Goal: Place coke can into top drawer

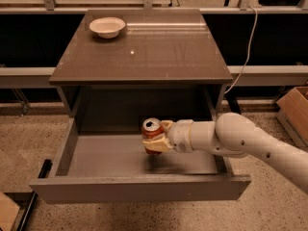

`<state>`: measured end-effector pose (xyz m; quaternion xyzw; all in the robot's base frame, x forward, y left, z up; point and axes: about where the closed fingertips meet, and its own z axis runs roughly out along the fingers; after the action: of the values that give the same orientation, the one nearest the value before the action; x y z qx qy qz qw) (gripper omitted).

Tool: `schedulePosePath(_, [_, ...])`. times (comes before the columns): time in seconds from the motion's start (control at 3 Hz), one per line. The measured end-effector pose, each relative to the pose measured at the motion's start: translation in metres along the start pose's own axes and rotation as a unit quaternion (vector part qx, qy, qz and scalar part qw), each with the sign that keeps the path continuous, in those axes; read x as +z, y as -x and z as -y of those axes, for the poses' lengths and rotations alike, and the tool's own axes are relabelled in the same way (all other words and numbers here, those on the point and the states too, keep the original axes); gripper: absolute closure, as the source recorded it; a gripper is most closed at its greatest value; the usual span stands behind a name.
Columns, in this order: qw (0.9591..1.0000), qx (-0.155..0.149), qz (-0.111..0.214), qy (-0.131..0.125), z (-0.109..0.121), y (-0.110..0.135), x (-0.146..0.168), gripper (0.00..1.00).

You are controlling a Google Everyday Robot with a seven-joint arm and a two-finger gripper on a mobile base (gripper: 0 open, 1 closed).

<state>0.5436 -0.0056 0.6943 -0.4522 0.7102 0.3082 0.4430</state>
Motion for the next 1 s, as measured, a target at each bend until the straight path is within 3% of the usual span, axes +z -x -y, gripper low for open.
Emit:
schedulePosePath(0.33, [0.9997, 0.021, 0.005, 0.011, -0.0022, -0.0166, 0.0106, 0.74])
schedulePosePath(1.0, [0.9997, 0.019, 0.005, 0.014, -0.0046, -0.0151, 0.0133, 0.26])
